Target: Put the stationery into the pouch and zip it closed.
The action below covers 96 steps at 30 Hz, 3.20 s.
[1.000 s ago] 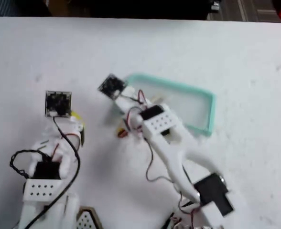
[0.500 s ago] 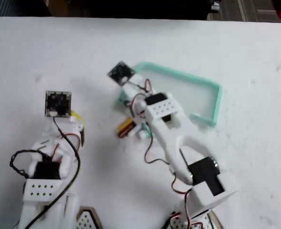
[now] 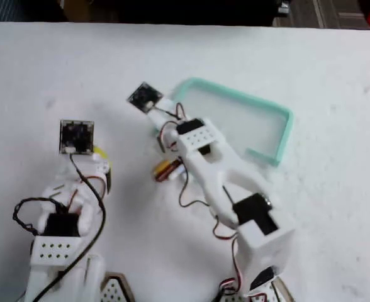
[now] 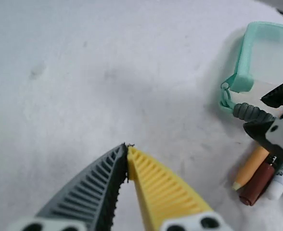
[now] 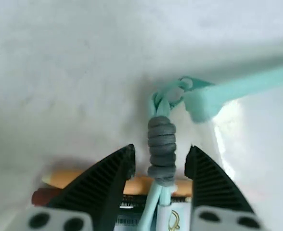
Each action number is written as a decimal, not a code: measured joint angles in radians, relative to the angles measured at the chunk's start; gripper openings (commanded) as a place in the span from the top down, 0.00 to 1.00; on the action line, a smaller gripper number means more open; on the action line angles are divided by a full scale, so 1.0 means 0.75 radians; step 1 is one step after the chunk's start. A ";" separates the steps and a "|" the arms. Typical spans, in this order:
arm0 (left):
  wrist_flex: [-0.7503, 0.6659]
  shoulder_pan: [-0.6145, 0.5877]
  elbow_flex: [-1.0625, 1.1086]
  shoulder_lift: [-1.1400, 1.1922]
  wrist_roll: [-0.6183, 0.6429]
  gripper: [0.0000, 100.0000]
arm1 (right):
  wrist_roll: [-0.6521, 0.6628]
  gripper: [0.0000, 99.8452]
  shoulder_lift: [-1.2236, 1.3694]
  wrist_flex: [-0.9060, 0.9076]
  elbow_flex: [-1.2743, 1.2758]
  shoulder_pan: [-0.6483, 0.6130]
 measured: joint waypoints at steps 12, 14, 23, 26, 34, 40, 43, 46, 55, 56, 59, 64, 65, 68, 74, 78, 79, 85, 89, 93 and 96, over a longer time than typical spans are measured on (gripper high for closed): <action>0.000 0.000 0.000 0.000 0.000 0.97 | 0.000 0.97 0.068 0.000 -0.059 0.008; 0.000 0.000 0.000 0.000 0.000 0.97 | 0.000 0.98 0.068 0.000 -0.063 0.008; 0.000 0.000 0.000 0.000 0.000 0.97 | 0.000 0.98 0.068 0.023 -0.068 0.008; 0.000 0.000 0.000 0.000 0.000 0.97 | 0.000 0.96 0.068 0.031 -0.068 0.008; 0.000 0.000 0.000 0.000 0.000 0.97 | 0.000 0.91 0.082 0.031 -0.068 0.006; 0.000 0.000 0.000 0.000 0.000 0.97 | 0.000 0.98 0.086 0.033 -0.068 0.006; 0.000 0.000 0.000 0.000 0.000 0.97 | 0.000 0.98 0.057 0.033 -0.068 0.008; 0.000 0.000 0.000 0.000 0.000 0.97 | 0.000 0.98 -0.043 0.078 -0.068 0.033; 0.000 0.000 0.000 0.000 0.000 0.97 | 0.000 0.98 -0.468 0.301 -0.068 0.072; 0.000 0.000 0.000 0.000 0.000 0.97 | 0.000 0.98 -0.518 0.321 -0.068 0.072; 0.000 0.000 0.000 0.000 0.000 0.97 | 0.000 0.98 -0.671 0.354 -0.068 0.072; 0.000 0.000 0.000 0.000 0.000 0.97 | 0.000 0.98 -0.941 0.358 -0.065 0.115; 0.000 0.000 0.000 0.000 0.000 0.97 | 0.000 0.98 -0.988 0.350 -0.065 0.139; 0.000 0.000 0.000 0.000 0.000 0.97 | 0.000 0.98 -1.105 0.301 -0.065 0.227; 0.000 0.000 0.000 0.000 0.000 0.97 | 0.000 0.98 -1.195 0.160 -0.065 0.372; 0.000 0.000 0.000 0.000 0.000 0.97 | 0.000 0.98 -1.197 0.057 -0.098 0.419; 0.000 0.000 0.000 0.000 0.000 0.97 | 0.000 0.98 -1.197 0.049 -0.129 0.428; 0.000 0.000 0.000 0.000 0.000 0.97 | 0.000 0.98 -1.199 0.047 -0.327 0.434; 0.000 0.023 0.000 0.000 0.000 0.97 | 0.000 0.98 -1.201 0.119 -0.383 0.432; 0.000 0.025 0.000 0.000 0.000 0.97 | 0.002 0.98 -1.201 0.198 -0.385 0.432; 0.000 0.025 0.000 0.000 0.000 0.97 | 0.002 0.98 -1.201 0.233 -0.385 0.434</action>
